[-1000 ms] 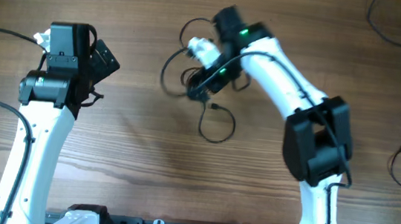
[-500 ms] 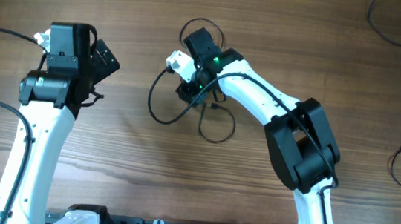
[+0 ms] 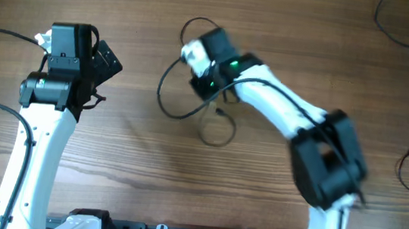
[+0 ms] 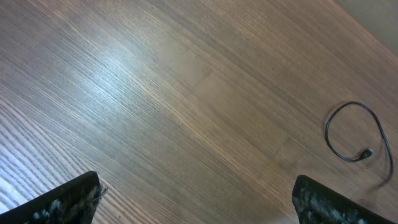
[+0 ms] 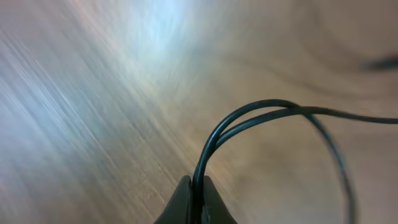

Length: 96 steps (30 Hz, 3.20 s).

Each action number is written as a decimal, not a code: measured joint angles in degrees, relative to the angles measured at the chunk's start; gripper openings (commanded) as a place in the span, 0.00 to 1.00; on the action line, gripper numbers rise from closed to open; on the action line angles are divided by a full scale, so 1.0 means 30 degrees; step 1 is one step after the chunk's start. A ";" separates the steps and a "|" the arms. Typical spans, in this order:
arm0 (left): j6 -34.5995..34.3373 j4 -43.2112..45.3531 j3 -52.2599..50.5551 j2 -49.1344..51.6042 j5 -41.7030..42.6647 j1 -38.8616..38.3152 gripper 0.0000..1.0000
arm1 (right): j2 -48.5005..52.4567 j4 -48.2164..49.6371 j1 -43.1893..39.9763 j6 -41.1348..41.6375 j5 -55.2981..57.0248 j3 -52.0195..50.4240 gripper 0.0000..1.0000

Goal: Untangle cables

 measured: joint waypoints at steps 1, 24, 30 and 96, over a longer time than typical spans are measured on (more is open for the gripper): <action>0.0000 -0.0007 0.0000 0.0000 0.0000 0.0000 1.00 | -0.1872 0.0087 -0.0474 0.0240 0.0036 0.0015 0.04; 0.0000 -0.0007 0.0000 0.0000 0.0000 0.0000 1.00 | -0.5246 0.0568 -1.5307 0.5537 0.2900 0.0816 0.04; 0.0000 -0.0007 0.0000 0.0000 0.0000 0.0000 1.00 | -0.4765 -0.0546 -1.5387 0.8976 0.5333 0.0204 0.04; -0.0007 0.0044 0.0000 0.0000 0.0000 0.0000 1.00 | -0.7417 0.4932 -1.8731 0.8699 0.1005 0.2120 0.15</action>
